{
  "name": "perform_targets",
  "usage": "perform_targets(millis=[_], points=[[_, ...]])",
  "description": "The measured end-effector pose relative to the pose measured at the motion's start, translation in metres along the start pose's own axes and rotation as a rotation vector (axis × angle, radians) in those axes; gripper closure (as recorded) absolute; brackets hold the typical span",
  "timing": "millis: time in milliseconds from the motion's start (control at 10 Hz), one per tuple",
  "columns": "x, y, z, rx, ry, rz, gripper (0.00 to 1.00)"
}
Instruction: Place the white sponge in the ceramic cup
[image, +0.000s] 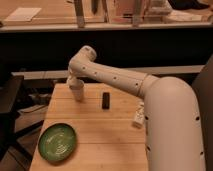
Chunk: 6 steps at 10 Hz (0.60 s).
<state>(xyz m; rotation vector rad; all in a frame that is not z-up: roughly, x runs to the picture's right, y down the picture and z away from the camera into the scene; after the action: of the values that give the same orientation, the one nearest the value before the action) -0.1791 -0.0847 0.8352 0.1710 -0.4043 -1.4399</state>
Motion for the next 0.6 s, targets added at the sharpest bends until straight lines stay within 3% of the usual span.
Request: perform_targets(millis=[200, 600], points=[[-0.002, -0.0021, 0.0023, 0.005, 0.002, -0.003, 0.99], [-0.0043, 0.0, 0.0034, 0.008, 0.007, 0.0, 0.67]])
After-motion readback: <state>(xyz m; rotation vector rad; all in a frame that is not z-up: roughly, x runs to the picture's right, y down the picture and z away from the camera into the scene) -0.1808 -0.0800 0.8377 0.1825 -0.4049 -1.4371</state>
